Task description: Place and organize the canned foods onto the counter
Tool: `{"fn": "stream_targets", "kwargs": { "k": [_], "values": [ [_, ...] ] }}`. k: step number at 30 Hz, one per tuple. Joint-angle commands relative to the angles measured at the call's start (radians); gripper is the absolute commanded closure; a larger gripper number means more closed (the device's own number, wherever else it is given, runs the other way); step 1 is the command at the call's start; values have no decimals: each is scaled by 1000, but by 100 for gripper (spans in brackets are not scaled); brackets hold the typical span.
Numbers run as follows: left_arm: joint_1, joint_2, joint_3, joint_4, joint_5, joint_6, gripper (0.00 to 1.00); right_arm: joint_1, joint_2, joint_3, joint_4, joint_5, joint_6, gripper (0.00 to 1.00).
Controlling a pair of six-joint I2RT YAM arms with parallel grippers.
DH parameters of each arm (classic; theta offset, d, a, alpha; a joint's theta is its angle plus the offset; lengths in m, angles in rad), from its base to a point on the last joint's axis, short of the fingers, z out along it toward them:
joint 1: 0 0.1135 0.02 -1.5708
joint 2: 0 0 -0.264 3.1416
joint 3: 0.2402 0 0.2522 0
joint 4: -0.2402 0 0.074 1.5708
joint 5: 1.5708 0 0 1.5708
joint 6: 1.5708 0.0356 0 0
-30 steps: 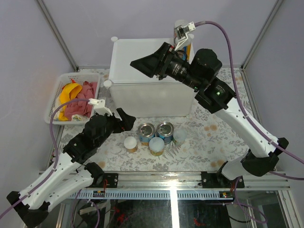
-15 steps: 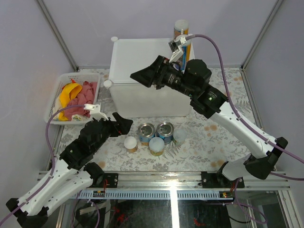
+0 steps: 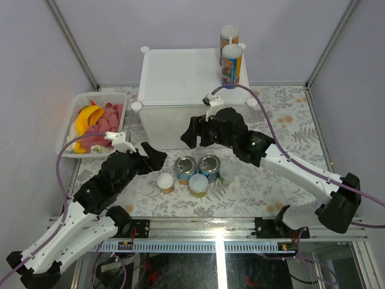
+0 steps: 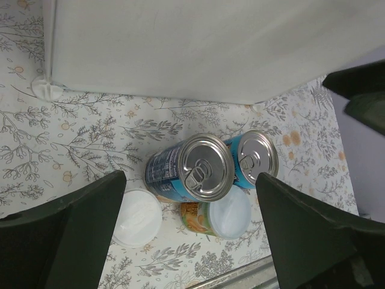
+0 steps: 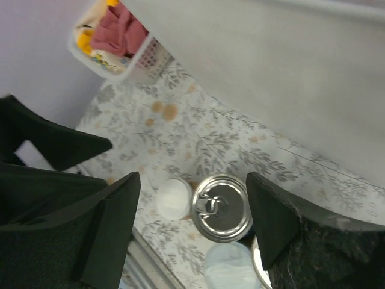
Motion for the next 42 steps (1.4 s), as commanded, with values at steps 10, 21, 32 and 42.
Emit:
{"fn": "stream_targets", "kwargs": {
  "k": [10,21,32,42],
  "values": [
    [-4,-57,46,-74,-38,-45,10,40,-14,-96,-162,309,-217,14],
    [-4,-28,33,-52,-15,-9,7,40,-68,-203,-194,271,-166,0],
    [-4,-7,37,-34,-11,4,7,61,-115,-271,-160,204,-143,0],
    [-4,-1,49,-43,-18,1,7,98,-115,-328,-126,221,-144,1]
  ]
}}
